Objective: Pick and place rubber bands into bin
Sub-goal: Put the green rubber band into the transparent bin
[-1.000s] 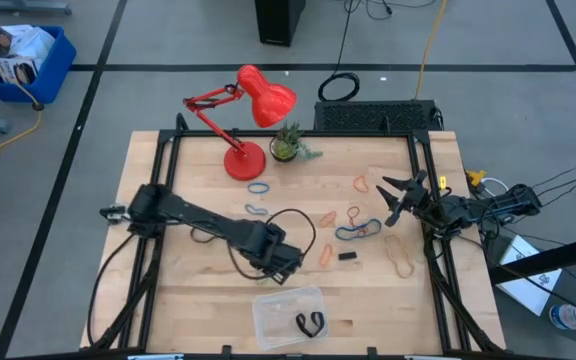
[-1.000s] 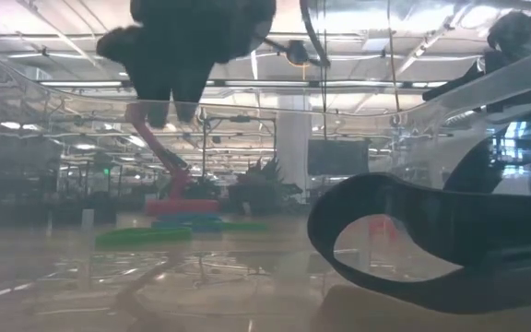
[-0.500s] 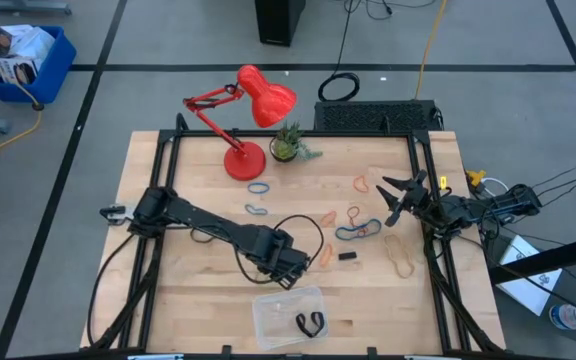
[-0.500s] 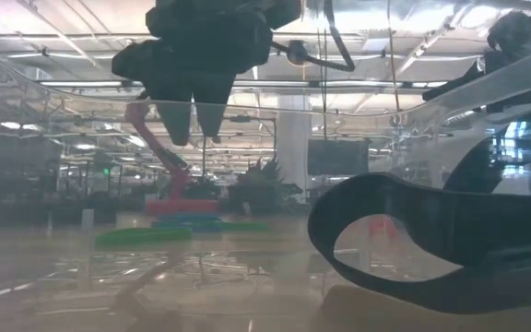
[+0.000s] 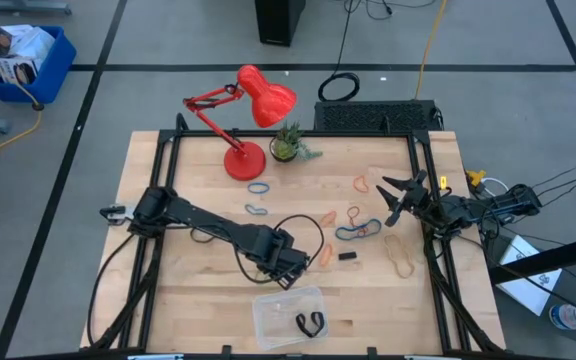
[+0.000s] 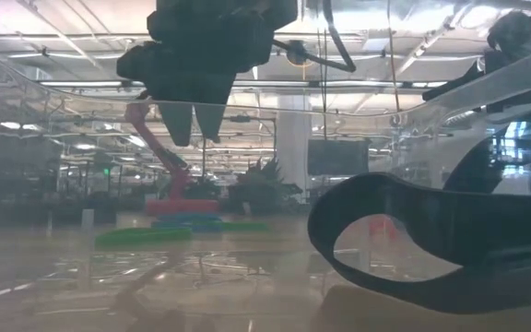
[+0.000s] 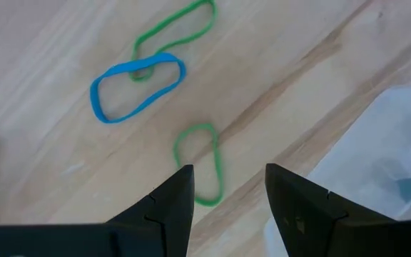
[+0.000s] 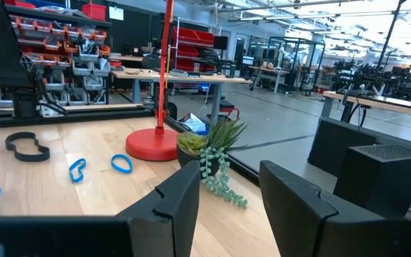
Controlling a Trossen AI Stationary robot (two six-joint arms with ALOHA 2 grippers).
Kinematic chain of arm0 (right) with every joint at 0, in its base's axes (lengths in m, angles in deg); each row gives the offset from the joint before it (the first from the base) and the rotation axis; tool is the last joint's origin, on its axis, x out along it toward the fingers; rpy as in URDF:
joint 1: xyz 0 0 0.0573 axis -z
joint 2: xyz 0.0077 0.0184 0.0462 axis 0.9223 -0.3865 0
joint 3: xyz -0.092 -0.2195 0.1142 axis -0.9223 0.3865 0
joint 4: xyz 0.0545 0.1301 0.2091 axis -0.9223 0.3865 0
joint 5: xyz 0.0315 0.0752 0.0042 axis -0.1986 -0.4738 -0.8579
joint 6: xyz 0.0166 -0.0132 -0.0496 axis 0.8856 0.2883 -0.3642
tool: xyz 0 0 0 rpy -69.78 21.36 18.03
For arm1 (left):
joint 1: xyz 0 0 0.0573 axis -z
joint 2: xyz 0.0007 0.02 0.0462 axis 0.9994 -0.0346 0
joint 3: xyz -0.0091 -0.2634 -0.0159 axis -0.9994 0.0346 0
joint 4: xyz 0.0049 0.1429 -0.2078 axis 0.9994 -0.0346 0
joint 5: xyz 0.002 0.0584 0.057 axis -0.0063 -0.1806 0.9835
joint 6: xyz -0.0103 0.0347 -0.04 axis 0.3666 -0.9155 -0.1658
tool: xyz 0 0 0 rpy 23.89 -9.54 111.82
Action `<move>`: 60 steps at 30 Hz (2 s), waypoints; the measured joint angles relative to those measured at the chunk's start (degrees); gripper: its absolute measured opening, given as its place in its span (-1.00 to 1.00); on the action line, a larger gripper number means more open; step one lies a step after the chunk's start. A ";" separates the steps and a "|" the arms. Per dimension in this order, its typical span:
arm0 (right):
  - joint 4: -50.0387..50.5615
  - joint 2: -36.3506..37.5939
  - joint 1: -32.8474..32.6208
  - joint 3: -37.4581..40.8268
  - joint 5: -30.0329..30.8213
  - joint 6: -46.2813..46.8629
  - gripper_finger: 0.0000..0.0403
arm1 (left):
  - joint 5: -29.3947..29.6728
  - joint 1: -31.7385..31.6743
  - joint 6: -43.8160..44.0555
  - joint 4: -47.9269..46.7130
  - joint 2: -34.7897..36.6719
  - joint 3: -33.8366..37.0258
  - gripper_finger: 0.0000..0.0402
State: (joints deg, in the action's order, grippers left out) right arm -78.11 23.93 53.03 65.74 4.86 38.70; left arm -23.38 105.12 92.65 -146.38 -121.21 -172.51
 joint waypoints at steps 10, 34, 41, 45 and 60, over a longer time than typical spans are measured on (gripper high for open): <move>0.00 0.01 -0.01 -0.02 0.00 0.00 -0.29 | -1.29 -0.01 -0.80 4.28 0.00 4.54 -0.11; -0.64 0.02 -0.01 -0.02 2.26 0.41 -0.29 | -5.05 -1.44 1.53 20.92 5.42 19.50 -0.11; -0.62 0.02 0.00 0.00 10.29 3.86 -0.29 | -4.66 -1.38 0.45 21.57 6.05 21.11 -0.11; -0.63 0.02 0.00 0.00 10.28 3.89 -0.29 | -4.18 -1.40 0.61 19.77 6.05 21.11 -0.11; -0.61 0.02 0.01 0.00 10.31 4.04 -0.29 | -6.05 -1.38 2.36 25.69 6.05 26.96 -0.11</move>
State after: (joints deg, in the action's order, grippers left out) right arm -78.72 23.95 53.05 65.74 15.17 42.74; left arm -29.43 103.74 95.01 -120.69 -115.15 -145.55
